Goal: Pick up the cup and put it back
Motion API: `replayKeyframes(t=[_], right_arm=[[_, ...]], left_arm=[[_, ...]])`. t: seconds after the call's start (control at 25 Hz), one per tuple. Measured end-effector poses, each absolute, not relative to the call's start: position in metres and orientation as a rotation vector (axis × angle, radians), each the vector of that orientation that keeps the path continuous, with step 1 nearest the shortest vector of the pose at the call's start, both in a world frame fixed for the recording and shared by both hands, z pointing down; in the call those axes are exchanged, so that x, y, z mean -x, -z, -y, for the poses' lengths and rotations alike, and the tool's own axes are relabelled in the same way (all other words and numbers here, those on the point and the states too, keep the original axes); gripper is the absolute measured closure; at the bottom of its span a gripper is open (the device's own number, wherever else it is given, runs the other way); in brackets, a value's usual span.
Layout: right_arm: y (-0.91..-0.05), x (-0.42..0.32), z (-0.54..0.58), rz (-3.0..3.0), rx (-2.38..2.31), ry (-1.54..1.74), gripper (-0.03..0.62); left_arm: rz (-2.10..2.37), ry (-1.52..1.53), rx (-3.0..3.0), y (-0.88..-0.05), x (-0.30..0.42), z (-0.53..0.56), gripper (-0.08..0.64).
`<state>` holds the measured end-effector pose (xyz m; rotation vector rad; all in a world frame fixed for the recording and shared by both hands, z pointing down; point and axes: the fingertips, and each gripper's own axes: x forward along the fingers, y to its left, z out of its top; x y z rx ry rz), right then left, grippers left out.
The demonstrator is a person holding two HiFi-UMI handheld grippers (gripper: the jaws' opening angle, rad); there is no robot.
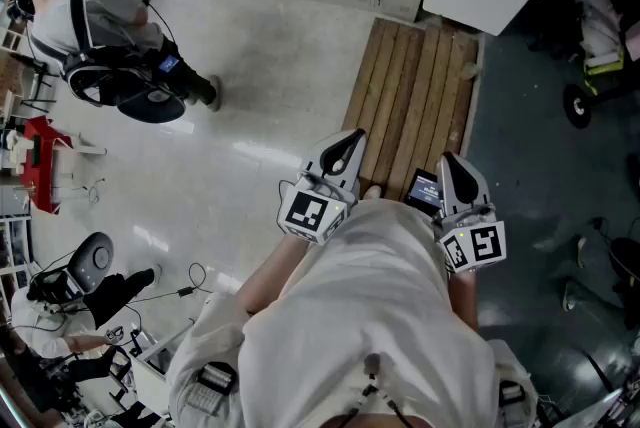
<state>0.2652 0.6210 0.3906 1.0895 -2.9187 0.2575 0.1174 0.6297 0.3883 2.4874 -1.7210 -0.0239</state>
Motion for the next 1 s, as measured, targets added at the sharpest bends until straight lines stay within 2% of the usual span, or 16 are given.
replayKeyframes(t=[0.72, 1.0], right_arm=[[-0.401, -0.260, -0.611, 2.889, -1.065, -0.324, 0.567], [-0.401, -0.237, -0.584, 2.901, -1.078, -0.329, 0.566]], left_arm=[[1.695, 0.003, -2.457, -0.395, -0.115, -0.617, 0.552], [1.691, -0.002, -2.442, -0.403, -0.089, -0.593, 0.552]])
